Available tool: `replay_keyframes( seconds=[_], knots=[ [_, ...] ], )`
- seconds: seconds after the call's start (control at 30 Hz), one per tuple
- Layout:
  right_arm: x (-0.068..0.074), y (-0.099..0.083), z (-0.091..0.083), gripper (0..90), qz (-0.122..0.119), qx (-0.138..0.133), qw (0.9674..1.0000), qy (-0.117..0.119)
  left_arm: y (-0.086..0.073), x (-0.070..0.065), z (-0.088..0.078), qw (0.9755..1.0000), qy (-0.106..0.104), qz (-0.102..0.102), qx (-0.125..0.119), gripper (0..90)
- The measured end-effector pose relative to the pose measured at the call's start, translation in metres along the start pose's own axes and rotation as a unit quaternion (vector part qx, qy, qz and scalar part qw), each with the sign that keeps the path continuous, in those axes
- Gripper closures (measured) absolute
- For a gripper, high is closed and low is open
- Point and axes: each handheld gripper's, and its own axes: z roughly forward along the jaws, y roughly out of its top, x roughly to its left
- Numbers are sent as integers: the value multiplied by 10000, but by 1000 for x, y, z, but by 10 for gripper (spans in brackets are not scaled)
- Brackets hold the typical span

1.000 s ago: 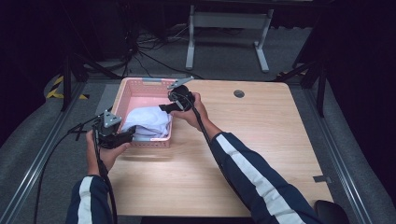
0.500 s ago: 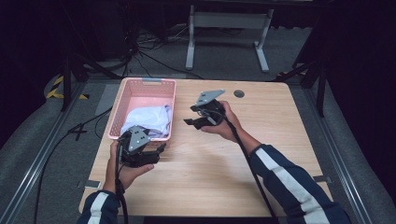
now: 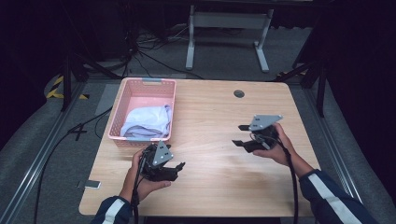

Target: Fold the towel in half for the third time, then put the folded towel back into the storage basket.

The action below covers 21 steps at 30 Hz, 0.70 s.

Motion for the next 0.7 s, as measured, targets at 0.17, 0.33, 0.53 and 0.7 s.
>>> replay_keyframes(
  seconds=[0.17, 0.33, 0.53, 0.7],
  knots=[
    [5, -39, -26, 358, 44, 127, 9998, -166, -4, -9, 10, 9996, -242, 79, 94, 237],
    [11, -103, -45, 342, 367, 320, 9985, -264, -12, -20, 31, 9974, -549, 244, 396, 237],
    [13, -150, -49, 278, 1021, 525, 9934, -38, -28, -20, 59, 9931, -896, 186, 733, 226],
    [15, -158, -49, 256, 1123, 221, 9933, -137, -33, -19, 62, 9935, -984, -23, 575, 207]
  ],
)
